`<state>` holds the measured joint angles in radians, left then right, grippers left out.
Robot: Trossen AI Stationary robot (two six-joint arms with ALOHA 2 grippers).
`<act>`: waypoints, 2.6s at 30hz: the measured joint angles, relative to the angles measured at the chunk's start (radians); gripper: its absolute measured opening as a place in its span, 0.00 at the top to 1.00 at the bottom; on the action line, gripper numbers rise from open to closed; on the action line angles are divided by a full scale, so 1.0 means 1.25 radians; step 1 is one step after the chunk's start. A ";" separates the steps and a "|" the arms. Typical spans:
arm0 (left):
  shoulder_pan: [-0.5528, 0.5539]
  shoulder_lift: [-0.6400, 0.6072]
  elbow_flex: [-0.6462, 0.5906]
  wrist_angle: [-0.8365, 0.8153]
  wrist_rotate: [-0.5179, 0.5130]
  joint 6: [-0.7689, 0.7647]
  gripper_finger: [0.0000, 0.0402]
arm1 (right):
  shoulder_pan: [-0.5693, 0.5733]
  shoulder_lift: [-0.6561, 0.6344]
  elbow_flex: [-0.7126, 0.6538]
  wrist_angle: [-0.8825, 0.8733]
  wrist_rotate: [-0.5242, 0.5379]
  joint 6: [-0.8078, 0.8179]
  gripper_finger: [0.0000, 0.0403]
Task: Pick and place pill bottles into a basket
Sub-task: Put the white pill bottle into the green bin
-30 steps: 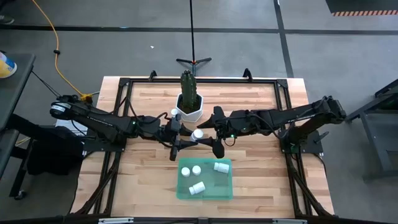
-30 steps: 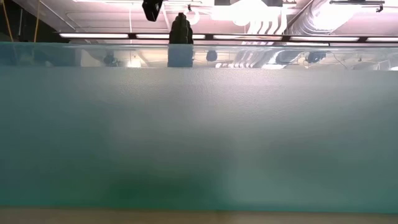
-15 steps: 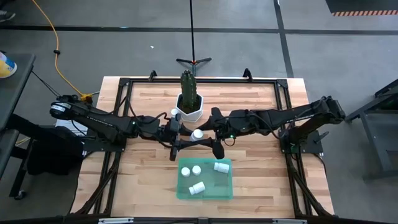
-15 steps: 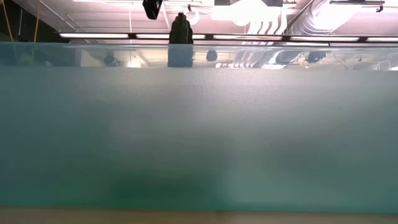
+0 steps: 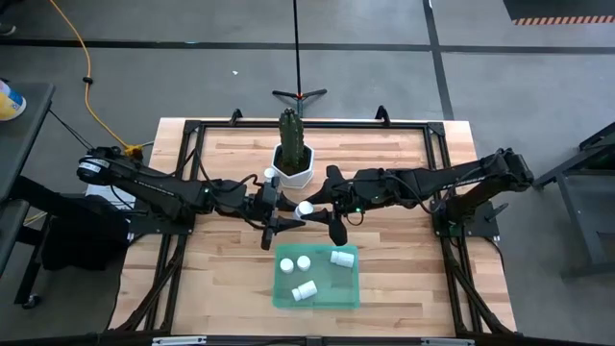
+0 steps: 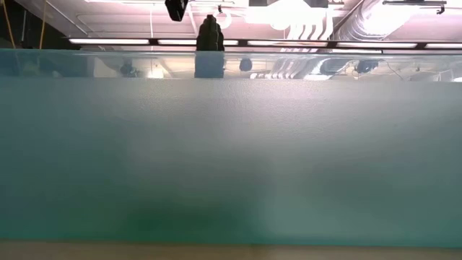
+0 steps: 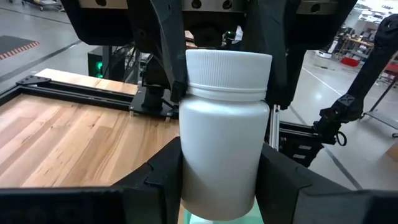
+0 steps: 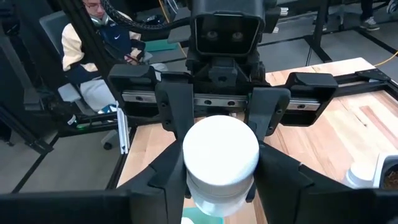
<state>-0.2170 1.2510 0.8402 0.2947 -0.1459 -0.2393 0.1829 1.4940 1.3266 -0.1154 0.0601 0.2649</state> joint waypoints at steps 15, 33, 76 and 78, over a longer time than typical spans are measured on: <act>0.001 0.000 0.000 -0.056 -0.010 -0.090 0.16 | 0.001 0.000 0.000 0.012 0.015 -0.025 0.64; 0.001 0.000 0.000 -0.404 -0.109 -0.149 0.16 | 0.064 0.000 0.001 -0.209 0.080 0.072 0.64; 0.001 -0.057 0.000 -0.969 -0.120 -0.196 0.16 | 0.273 0.306 0.000 -0.209 0.363 0.621 0.64; 0.001 -0.058 0.000 -0.980 -0.123 -0.196 0.16 | 0.273 0.310 0.000 -0.214 0.375 0.629 0.64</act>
<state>-0.2161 1.1790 0.8406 -0.9305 -0.2995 -0.4843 0.5236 1.8815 1.3270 -0.3835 0.5292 1.0507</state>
